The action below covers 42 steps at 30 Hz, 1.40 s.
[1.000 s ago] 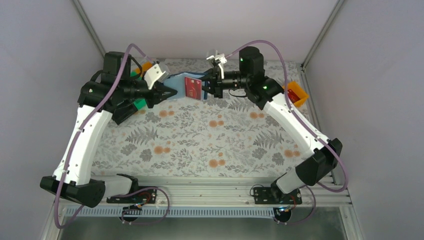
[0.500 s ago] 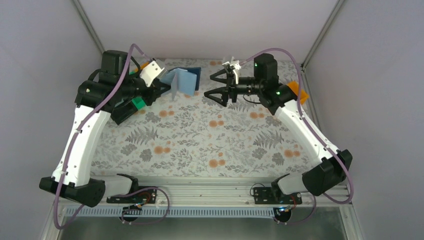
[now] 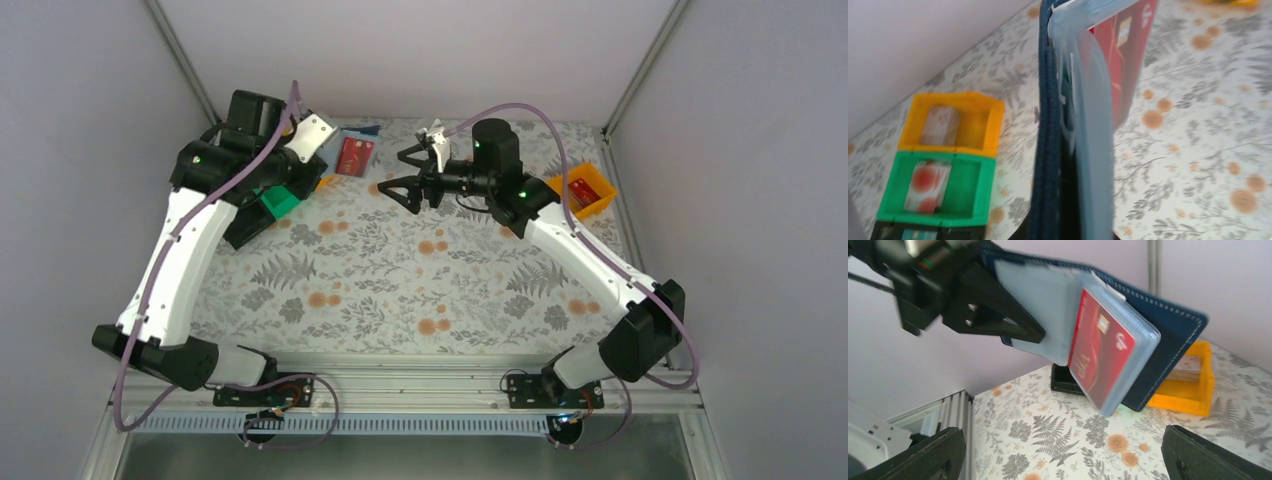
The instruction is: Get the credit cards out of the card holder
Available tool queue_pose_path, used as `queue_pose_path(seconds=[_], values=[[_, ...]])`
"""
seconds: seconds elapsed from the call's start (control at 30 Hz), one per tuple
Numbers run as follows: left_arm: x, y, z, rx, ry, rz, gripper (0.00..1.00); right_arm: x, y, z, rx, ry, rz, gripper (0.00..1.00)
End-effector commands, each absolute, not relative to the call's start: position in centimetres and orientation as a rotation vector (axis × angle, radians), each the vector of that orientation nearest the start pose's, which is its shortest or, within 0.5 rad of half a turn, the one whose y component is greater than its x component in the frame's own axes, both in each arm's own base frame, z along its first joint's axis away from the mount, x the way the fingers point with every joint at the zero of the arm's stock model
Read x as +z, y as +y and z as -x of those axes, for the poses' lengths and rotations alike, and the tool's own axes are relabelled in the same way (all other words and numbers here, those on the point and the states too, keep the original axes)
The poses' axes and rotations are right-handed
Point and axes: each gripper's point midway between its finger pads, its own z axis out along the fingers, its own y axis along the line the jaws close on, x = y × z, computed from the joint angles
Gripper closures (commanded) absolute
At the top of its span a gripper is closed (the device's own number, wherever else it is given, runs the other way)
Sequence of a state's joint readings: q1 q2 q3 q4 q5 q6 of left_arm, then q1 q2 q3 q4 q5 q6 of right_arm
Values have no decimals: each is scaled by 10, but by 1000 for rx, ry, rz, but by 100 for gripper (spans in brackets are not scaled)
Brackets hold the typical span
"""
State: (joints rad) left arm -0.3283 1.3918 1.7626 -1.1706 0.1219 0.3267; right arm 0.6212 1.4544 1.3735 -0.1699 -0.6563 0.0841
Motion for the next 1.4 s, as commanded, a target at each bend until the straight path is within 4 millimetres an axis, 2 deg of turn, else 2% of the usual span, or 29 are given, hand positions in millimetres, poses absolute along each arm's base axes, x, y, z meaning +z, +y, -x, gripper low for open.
queue_pose_path(seconds=[0.0, 0.17, 0.3, 0.43, 0.5, 0.6, 0.73, 0.77, 0.8, 0.9, 1.0, 1.13, 1.17, 1.23, 1.3, 1.37], values=[[400, -165, -278, -391, 1975, -976, 98, 376, 355, -284, 1176, 1540, 1082, 1], [405, -179, -255, -529, 1913, -1075, 98, 383, 355, -282, 1184, 1516, 1090, 1], [413, -190, -224, -628, 1788, -1202, 98, 387, 350, -283, 1162, 1507, 1086, 1], [424, -194, -205, -685, 1720, -1267, 98, 397, 344, -266, 1192, 1448, 1151, 3], [424, -194, -204, -690, 1720, -1270, 98, 402, 342, -251, 1222, 1402, 1213, 11], [417, -193, -208, -684, 1745, -1266, 98, 410, 338, -237, 1243, 1365, 1261, 27], [410, -193, -212, -676, 1770, -1260, 98, 414, 333, -224, 1266, 1342, 1306, 35], [408, -192, -213, -672, 1776, -1257, 98, 415, 333, -221, 1268, 1337, 1319, 39], [408, -192, -213, -666, 1777, -1256, 98, 415, 332, -219, 1265, 1331, 1330, 45], [408, -191, -214, -660, 1781, -1252, 98, 417, 330, -217, 1261, 1323, 1333, 74], [407, -189, -214, -648, 1784, -1248, 98, 414, 329, -217, 1258, 1334, 1330, 94], [393, -186, -226, -602, 1828, -1214, 97, 409, 329, -216, 1282, 1350, 1325, 96], [388, -184, -233, -580, 1850, -1192, 91, 408, 329, -219, 1284, 1368, 1309, 96], [380, -179, -252, -512, 1898, -1125, 71, 405, 331, -228, 1262, 1424, 1263, 96], [374, -164, -278, -398, 1960, -1014, 60, 399, 330, -245, 1210, 1512, 1176, 96], [370, -140, -305, -261, 2017, -886, 49, 390, 327, -261, 1178, 1595, 1092, 96]])
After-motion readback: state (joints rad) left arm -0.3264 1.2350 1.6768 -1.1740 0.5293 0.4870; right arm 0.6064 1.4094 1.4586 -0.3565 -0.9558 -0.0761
